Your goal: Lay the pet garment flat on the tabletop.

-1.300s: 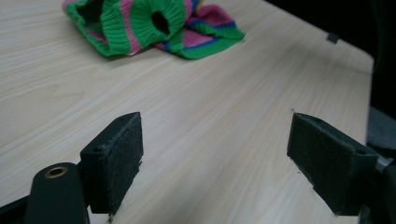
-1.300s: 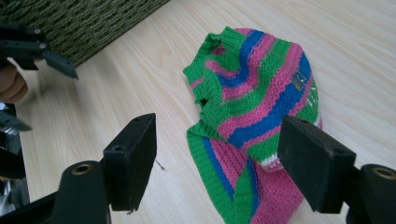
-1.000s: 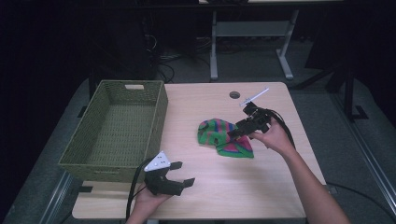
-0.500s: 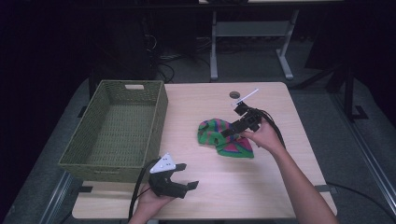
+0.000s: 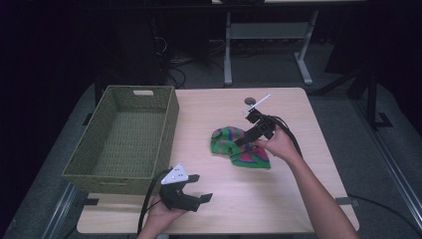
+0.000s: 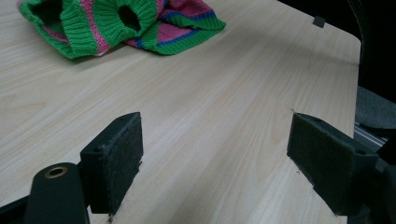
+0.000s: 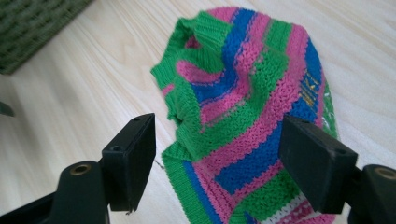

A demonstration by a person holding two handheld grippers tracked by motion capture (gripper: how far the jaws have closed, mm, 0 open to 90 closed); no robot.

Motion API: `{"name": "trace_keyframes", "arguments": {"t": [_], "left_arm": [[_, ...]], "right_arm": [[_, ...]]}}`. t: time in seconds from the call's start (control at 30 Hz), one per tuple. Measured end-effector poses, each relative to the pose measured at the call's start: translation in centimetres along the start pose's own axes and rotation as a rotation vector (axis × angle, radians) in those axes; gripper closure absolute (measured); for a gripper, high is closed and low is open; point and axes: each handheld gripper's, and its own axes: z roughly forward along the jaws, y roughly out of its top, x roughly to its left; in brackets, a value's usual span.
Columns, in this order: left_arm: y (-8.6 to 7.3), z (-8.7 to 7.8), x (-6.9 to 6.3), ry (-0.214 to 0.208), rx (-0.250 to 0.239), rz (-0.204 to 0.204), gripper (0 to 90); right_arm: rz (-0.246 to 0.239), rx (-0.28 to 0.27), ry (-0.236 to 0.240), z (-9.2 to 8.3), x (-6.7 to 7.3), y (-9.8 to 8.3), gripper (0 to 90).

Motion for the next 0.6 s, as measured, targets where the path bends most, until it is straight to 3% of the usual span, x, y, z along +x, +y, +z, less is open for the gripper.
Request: {"name": "trace_keyframes", "arguments": {"t": [0.17,0.6], "left_arm": [[0.0,0.2,-0.2,-0.008,0.001,-0.012,18.1],[0.1,0.1,-0.1,-0.007,0.001,0.001,18.1]], "right_arm": [[0.014,0.036,-0.035,1.1,-0.7,-0.1,26.5],[0.005,0.118,-0.102,3.9,-0.6,-0.5,26.9]]}}
